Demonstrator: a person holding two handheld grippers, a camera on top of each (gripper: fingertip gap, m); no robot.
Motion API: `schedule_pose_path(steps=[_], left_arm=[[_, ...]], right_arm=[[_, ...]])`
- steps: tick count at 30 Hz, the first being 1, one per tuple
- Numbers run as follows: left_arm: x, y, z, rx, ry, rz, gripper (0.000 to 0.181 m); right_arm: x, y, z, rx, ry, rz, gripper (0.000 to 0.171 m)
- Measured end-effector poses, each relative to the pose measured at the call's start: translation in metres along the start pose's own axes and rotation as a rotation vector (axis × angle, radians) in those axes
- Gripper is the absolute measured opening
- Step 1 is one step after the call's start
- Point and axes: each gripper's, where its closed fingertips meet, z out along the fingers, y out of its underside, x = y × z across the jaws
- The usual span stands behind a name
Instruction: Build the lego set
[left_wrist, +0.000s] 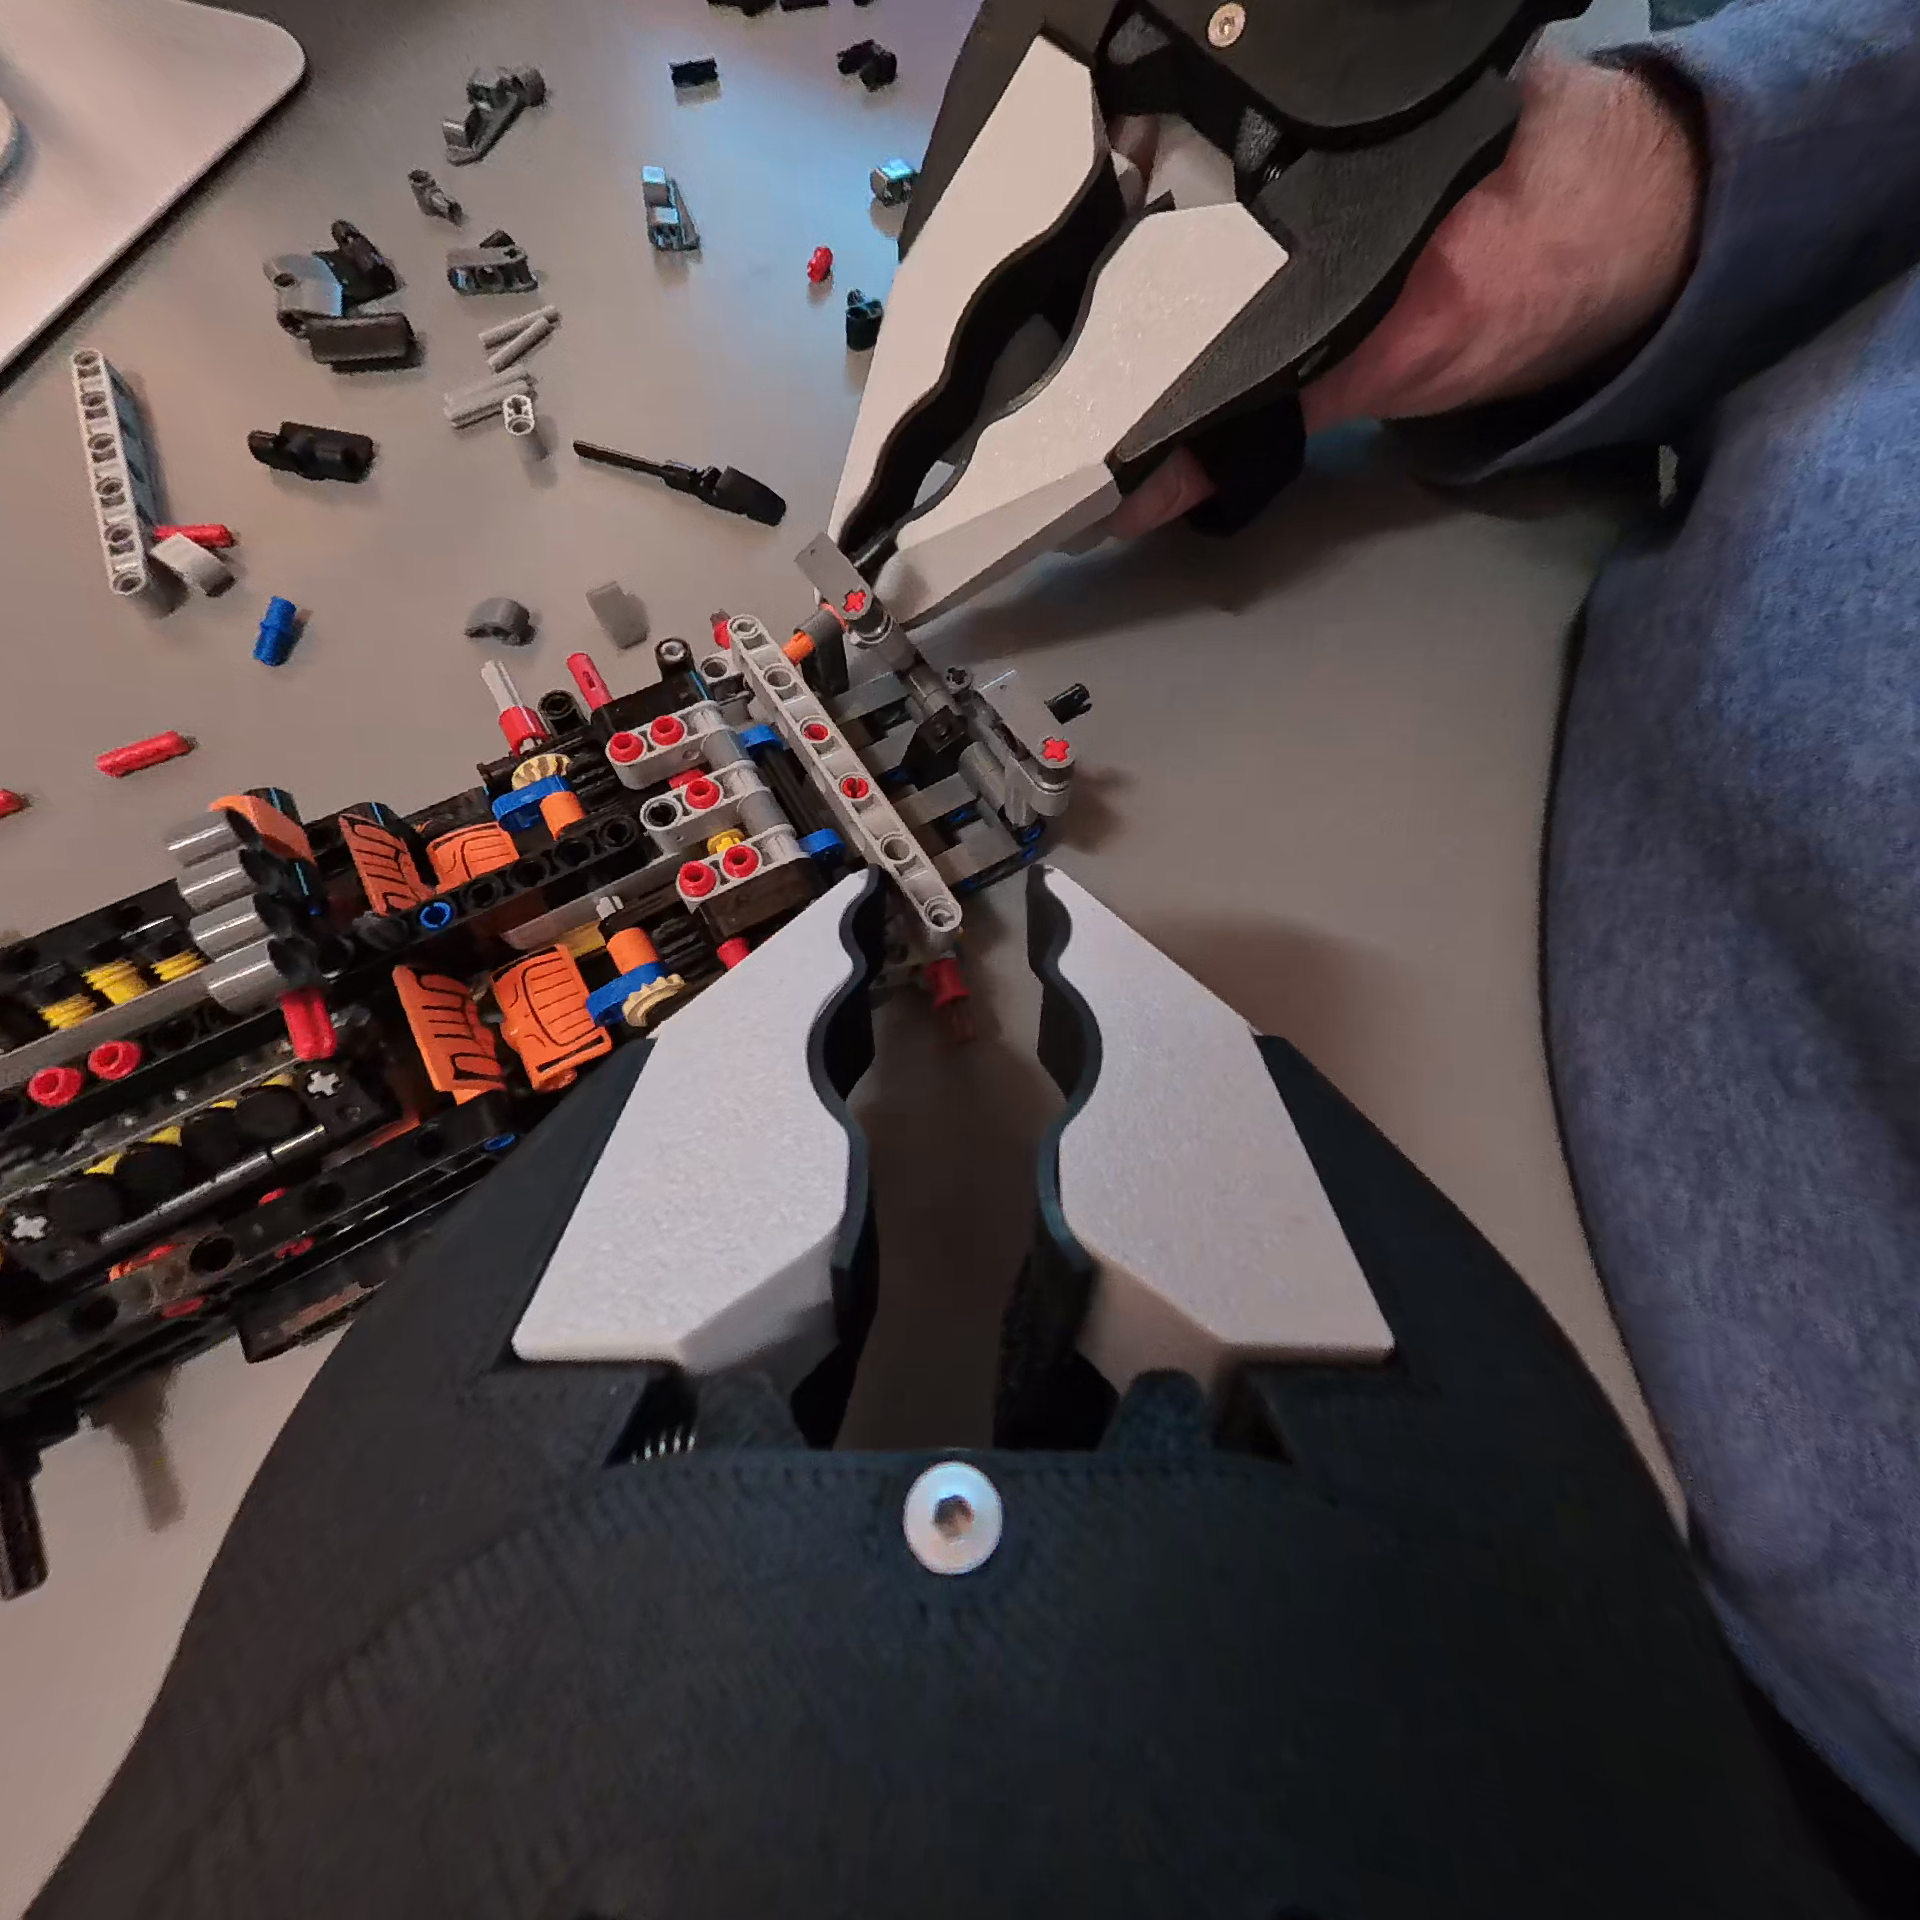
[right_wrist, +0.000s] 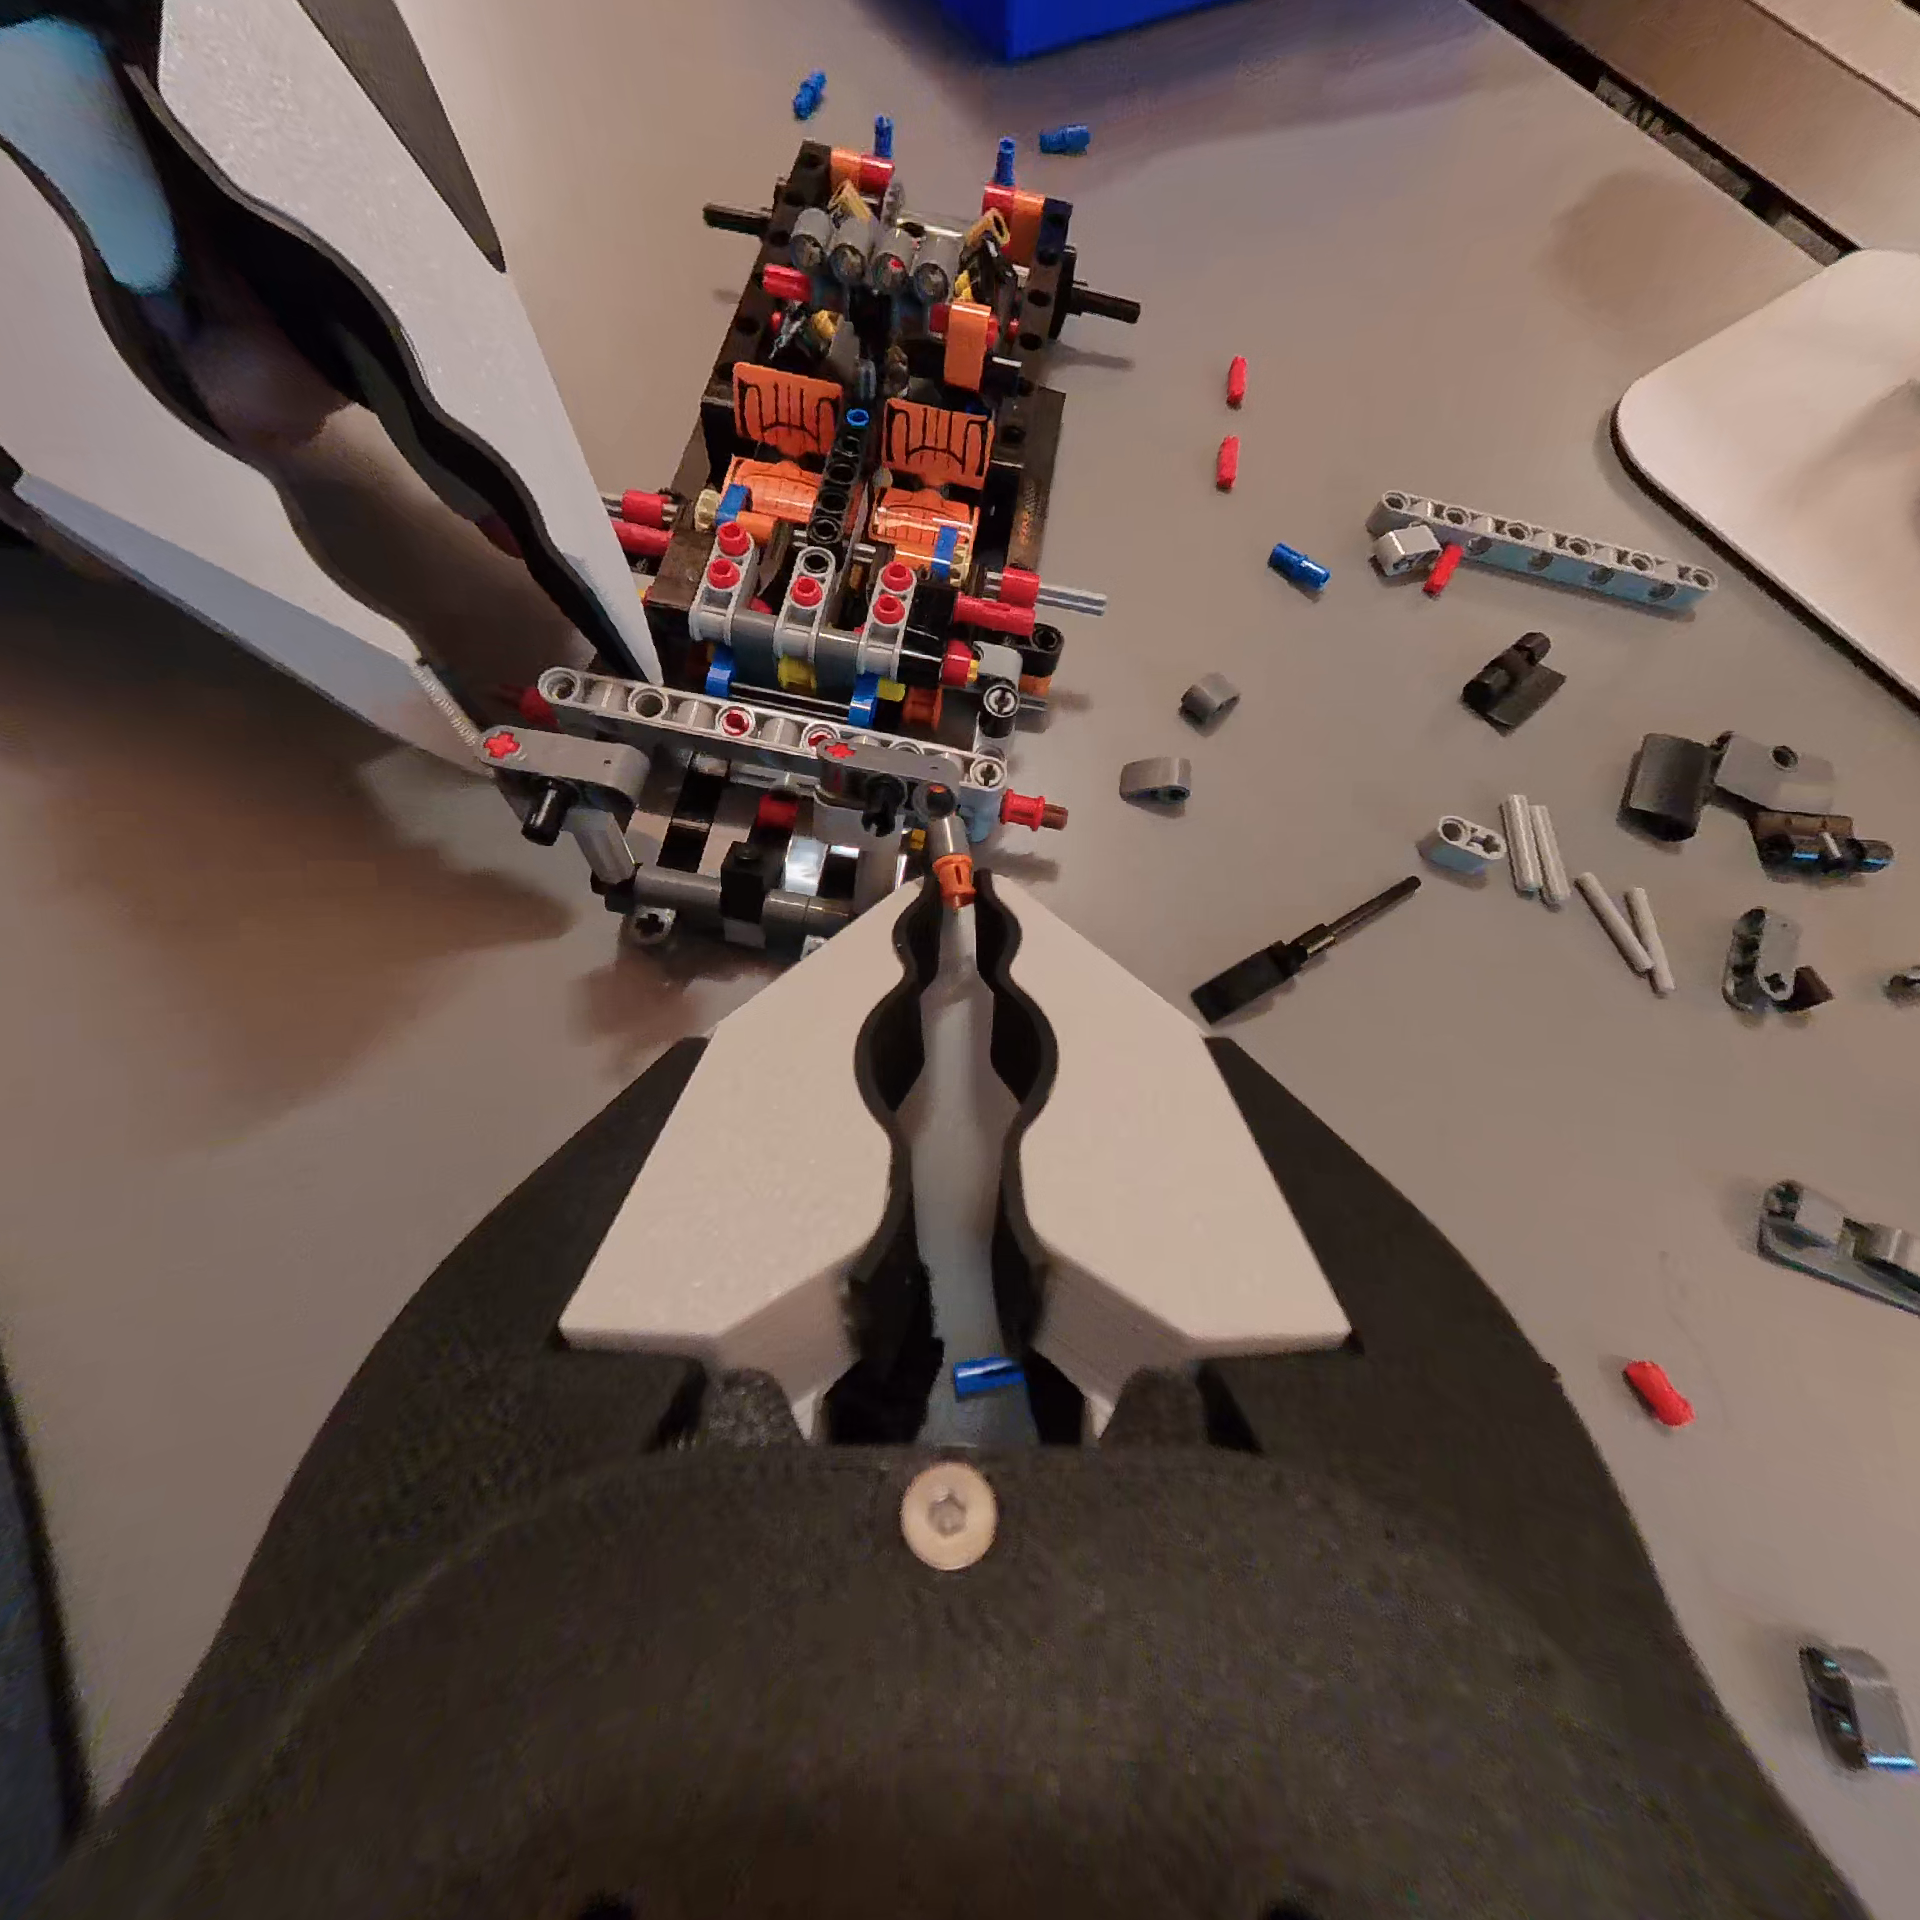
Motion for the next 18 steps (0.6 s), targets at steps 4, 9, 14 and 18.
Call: schedule_pose_path(steps=[4,9,14,18], left_arm=[[0.002,-0.004,0.006,0.018,-0.006,-0.021,0.024],[0.004,-0.005,0.007,0.011,-0.011,0.004,0.028],[-0.004,-0.016,-0.008,0.036,-0.016,0.026,0.025],[-0.003,-0.028,-0.013,0.064,0.0,0.047,0.023]], right_arm=[[0.006,0.001,-0.002,0.004,0.013,-0.009,0.004],[0.007,0.002,-0.003,0.013,0.017,-0.047,0.004],[0.005,0.001,-0.002,0.017,0.006,-0.055,0.004],[0.003,0.0,-0.004,0.026,-0.018,-0.056,0.004]])
